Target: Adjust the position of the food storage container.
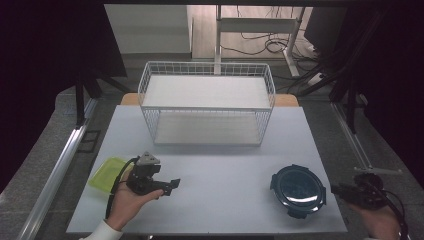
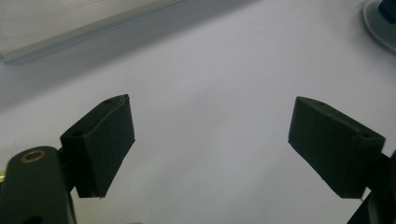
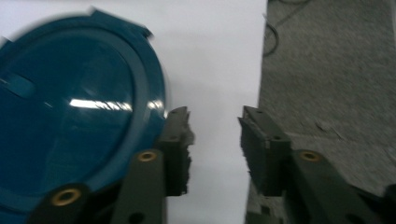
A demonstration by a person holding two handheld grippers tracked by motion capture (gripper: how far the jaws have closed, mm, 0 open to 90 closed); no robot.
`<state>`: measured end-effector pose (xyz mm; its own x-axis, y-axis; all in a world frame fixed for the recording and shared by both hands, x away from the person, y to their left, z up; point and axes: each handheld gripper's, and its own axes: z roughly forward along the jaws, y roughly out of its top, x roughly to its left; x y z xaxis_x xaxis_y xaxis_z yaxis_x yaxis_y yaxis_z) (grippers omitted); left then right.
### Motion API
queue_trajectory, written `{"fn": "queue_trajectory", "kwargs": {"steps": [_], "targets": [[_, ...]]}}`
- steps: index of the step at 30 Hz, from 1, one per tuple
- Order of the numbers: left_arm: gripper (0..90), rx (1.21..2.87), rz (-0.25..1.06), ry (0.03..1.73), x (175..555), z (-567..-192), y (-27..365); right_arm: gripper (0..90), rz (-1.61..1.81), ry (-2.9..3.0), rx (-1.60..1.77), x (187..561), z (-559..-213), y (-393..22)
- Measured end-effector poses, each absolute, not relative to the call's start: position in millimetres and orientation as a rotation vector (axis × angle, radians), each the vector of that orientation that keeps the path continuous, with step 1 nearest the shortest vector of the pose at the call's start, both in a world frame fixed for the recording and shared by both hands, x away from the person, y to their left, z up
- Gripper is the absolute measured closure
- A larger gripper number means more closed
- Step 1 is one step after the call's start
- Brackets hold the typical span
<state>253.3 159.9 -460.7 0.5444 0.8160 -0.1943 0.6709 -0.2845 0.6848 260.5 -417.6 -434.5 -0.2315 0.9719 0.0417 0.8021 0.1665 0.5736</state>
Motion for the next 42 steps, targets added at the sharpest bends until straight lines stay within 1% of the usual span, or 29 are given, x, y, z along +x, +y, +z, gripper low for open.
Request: {"fn": "queue_trajectory", "kwargs": {"steps": [1,2,3,4,5,6,9,17,33,42], "targets": [[14.7,2.043,0.252,1.195,252.8,-460.5,159.5,71.8,0.619,2.115,1.717,259.9,-438.7,-417.7],[14.7,2.043,0.252,1.195,252.8,-460.5,159.5,71.8,0.619,2.115,1.717,259.9,-438.7,-417.7],[14.7,2.042,0.255,1.197,252.6,-460.1,159.6,78.7,0.581,2.14,1.726,258.6,-443.4,-417.2],[14.7,2.042,0.255,1.197,252.6,-460.1,159.6,78.7,0.581,2.14,1.726,258.6,-443.4,-417.2],[14.7,2.041,0.253,1.196,253.2,-460.7,160.0,84.4,0.567,2.164,1.734,257.5,-448.2,-416.4],[14.7,2.041,0.253,1.196,253.2,-460.7,160.0,84.4,0.567,2.164,1.734,257.5,-448.2,-416.4],[14.7,2.046,0.25,1.201,254.2,-462.6,160.6,88.0,0.545,2.212,1.729,257.7,-455.0,-412.8],[14.7,2.049,0.252,1.204,254.1,-463.4,159.9,88.6,0.53,2.292,1.682,260.7,-458.6,-397.2],[14.7,2.06,0.248,1.2,256.4,-465.4,156.7,88.8,0.519,2.3,1.675,263.6,-459.0,-394.2],[14.7,2.062,0.246,1.198,256.3,-465.1,155.6,88.8,0.512,2.329,1.643,267.7,-459.6,-381.9]]}}
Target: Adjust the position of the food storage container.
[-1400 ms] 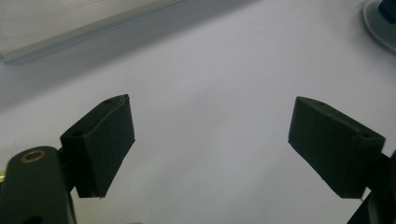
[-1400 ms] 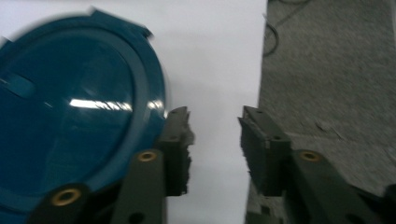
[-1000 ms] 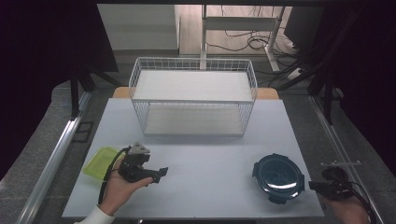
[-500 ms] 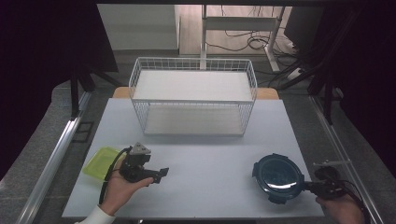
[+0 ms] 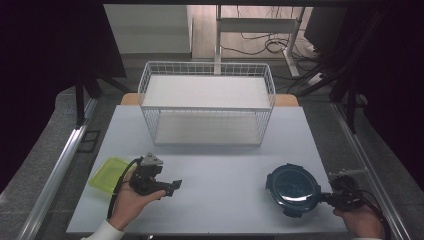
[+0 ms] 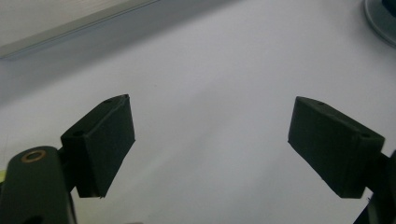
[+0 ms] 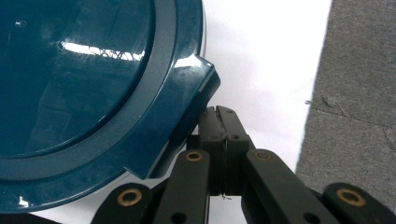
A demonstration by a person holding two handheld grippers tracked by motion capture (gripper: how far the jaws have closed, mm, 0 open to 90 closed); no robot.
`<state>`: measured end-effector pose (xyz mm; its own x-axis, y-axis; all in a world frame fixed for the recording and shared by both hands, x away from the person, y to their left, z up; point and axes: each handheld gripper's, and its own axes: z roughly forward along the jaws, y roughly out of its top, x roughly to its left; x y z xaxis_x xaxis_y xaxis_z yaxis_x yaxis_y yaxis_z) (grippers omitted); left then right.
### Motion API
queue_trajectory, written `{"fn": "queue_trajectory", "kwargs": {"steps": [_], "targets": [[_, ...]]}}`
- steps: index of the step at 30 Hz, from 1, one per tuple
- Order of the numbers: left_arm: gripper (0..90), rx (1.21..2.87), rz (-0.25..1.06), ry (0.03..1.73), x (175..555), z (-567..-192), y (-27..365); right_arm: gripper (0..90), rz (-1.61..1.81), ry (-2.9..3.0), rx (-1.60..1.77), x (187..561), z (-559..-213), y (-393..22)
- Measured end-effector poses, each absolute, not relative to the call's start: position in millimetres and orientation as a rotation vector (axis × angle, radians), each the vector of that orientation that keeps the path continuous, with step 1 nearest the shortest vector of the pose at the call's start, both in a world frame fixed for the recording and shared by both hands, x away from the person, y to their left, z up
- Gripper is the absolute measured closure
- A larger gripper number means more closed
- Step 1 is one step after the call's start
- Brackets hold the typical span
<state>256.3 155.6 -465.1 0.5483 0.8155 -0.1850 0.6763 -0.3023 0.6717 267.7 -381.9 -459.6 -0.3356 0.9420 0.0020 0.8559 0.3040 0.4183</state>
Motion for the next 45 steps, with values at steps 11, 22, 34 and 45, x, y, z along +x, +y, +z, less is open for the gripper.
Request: {"fn": "queue_trajectory", "kwargs": {"steps": [11,22,34,45], "targets": [[14.7,2.063,0.244,1.198,256.5,-465.5,154.7,88.9,0.513,2.374,1.6,273.7,-460.9,-360.0],[14.7,2.064,0.242,1.203,257.3,-466.4,155.8,88.9,0.515,2.427,1.551,281.0,-461.9,-335.7],[14.6,2.061,0.24,1.209,257.9,-466.8,156.5,88.9,0.521,2.494,1.446,293.5,-464.9,-299.7],[14.7,2.058,0.246,1.212,257.8,-466.5,156.6,88.9,0.542,2.567,1.366,295.9,-466.3,-270.2]]}}
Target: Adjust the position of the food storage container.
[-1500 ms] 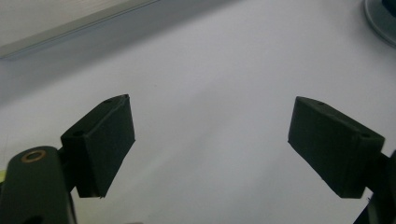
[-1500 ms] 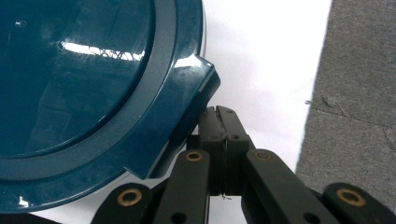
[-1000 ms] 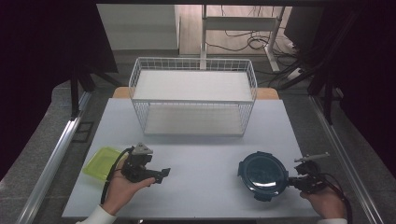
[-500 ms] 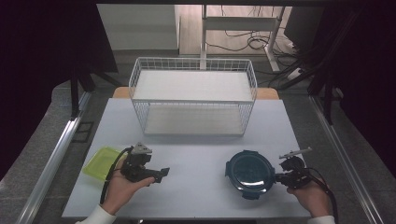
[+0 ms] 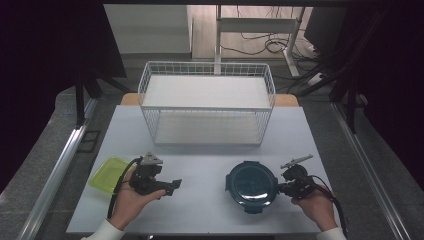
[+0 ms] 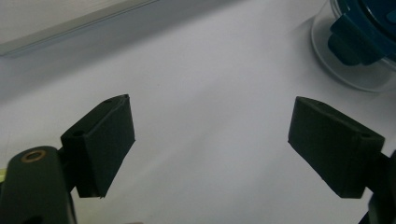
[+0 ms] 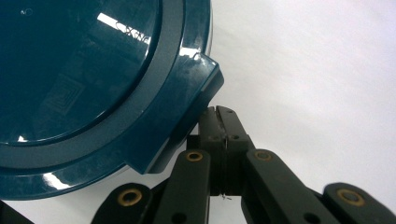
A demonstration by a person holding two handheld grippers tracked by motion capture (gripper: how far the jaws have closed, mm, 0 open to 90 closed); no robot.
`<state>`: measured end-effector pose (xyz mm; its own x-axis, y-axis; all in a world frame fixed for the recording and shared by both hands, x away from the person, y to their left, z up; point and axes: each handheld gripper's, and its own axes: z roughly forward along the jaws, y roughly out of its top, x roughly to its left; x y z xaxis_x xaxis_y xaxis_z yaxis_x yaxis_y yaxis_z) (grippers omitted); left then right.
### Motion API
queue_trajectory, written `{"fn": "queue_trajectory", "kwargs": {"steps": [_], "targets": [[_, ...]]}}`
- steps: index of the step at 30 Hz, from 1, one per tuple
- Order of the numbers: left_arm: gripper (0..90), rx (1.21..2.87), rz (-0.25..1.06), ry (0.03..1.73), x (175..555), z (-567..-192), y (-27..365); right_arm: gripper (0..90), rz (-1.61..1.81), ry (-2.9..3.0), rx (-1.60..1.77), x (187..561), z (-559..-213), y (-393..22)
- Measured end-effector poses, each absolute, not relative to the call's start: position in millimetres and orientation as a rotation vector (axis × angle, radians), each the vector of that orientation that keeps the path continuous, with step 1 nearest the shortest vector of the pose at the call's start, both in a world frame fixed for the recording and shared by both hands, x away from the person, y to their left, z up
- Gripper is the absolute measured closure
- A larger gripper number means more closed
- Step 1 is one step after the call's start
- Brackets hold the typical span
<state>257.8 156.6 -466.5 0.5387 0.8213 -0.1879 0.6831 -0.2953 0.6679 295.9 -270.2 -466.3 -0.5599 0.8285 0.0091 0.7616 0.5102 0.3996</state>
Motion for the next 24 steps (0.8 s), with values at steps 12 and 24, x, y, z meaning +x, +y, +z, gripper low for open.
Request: {"fn": "queue_trajectory", "kwargs": {"steps": [12,24], "targets": [[14.7,2.052,0.247,1.216,257.8,-466.3,158.7,88.9,0.533,2.664,1.241,297.7,-467.4,-226.5],[14.7,2.044,0.246,1.222,258.8,-466.3,159.4,88.9,0.538,2.708,1.162,300.8,-469.1,-196.2]]}}
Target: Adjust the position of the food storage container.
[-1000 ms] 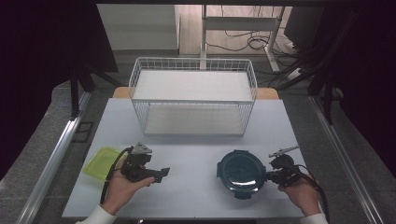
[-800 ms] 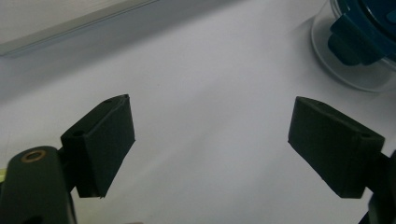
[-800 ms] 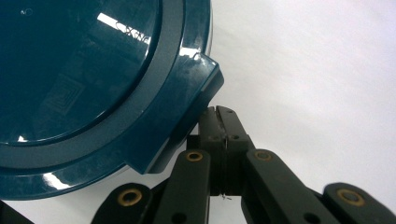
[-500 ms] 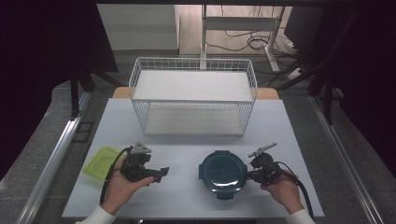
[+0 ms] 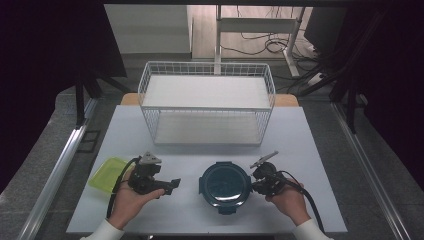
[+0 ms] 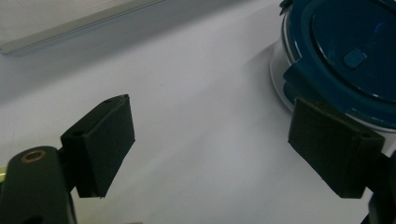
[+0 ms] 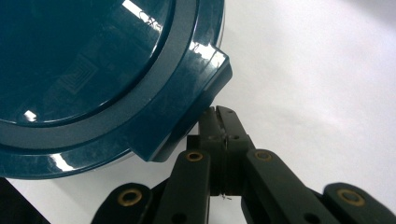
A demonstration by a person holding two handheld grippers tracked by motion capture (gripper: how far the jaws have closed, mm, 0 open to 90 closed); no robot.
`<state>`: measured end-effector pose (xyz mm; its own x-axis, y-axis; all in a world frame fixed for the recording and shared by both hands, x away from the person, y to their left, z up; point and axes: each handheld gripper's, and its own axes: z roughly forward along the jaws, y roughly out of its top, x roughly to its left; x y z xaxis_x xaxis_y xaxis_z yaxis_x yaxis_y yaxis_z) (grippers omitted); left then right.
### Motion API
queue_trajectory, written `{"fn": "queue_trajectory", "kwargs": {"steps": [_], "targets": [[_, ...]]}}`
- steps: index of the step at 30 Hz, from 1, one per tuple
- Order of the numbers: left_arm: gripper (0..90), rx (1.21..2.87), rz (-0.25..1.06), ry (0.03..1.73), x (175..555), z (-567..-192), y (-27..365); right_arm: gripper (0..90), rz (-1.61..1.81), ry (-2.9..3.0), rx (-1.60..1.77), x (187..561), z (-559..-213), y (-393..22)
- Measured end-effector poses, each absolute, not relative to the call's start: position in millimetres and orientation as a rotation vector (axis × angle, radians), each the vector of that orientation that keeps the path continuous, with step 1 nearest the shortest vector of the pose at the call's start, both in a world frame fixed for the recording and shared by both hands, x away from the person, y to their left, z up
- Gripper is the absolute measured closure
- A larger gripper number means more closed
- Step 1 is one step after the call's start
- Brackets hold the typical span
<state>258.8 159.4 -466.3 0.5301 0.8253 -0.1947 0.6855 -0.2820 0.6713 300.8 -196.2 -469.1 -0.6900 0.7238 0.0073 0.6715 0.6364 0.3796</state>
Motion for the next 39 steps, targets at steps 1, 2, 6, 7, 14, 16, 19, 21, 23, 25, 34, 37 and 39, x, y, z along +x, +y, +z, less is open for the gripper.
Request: {"fn": "queue_trajectory", "kwargs": {"steps": [1,2,6,7,14,16,19,21,23,25,34,37,39], "targets": [[14.6,2.044,0.245,1.221,258.9,-466.1,159.4,88.9,0.54,2.715,1.157,300.8,-469.1,-194.1],[14.6,2.044,0.245,1.22,259.0,-466.1,159.4,89.0,0.543,2.726,1.143,300.9,-469.3,-190.0],[14.6,2.044,0.246,1.22,258.9,-465.8,159.7,88.9,0.549,2.738,1.124,301.1,-469.6,-184.4],[14.6,2.044,0.246,1.22,258.8,-465.6,160.1,88.9,0.552,2.74,1.121,301.1,-469.8,-182.6],[14.6,2.042,0.249,1.223,259.2,-465.1,161.1,88.9,0.563,2.765,1.08,301.0,-470.5,-169.1],[14.6,2.04,0.253,1.224,259.0,-464.5,161.5,88.9,0.562,2.771,1.062,300.5,-470.7,-165.1],[14.6,2.039,0.256,1.223,259.5,-464.5,162.0,88.9,0.585,2.782,1.038,299.4,-471.6,-160.2],[14.6,2.041,0.256,1.223,259.5,-464.7,161.9,88.9,0.592,2.78,1.033,299.4,-472.0,-160.0],[14.6,2.044,0.258,1.22,259.4,-465.1,162.1,88.8,0.649,2.785,1.037,300.1,-473.0,-164.7],[14.6,2.042,0.261,1.216,259.4,-464.6,162.8,88.8,0.681,2.777,1.046,300.0,-473.2,-168.0],[14.7,2.011,0.263,1.22,248.8,-464.6,173.0,88.7,0.964,2.598,1.105,293.2,-457.0,-212.7],[14.7,2.01,0.273,1.225,246.1,-463.9,174.0,88.2,1.062,2.569,1.108,292.7,-453.3,-223.9],[14.7,2.013,0.279,1.226,245.0,-463.1,173.3,70.9,1.134,2.547,1.132,293.7,-451.9,-230.4]]}}
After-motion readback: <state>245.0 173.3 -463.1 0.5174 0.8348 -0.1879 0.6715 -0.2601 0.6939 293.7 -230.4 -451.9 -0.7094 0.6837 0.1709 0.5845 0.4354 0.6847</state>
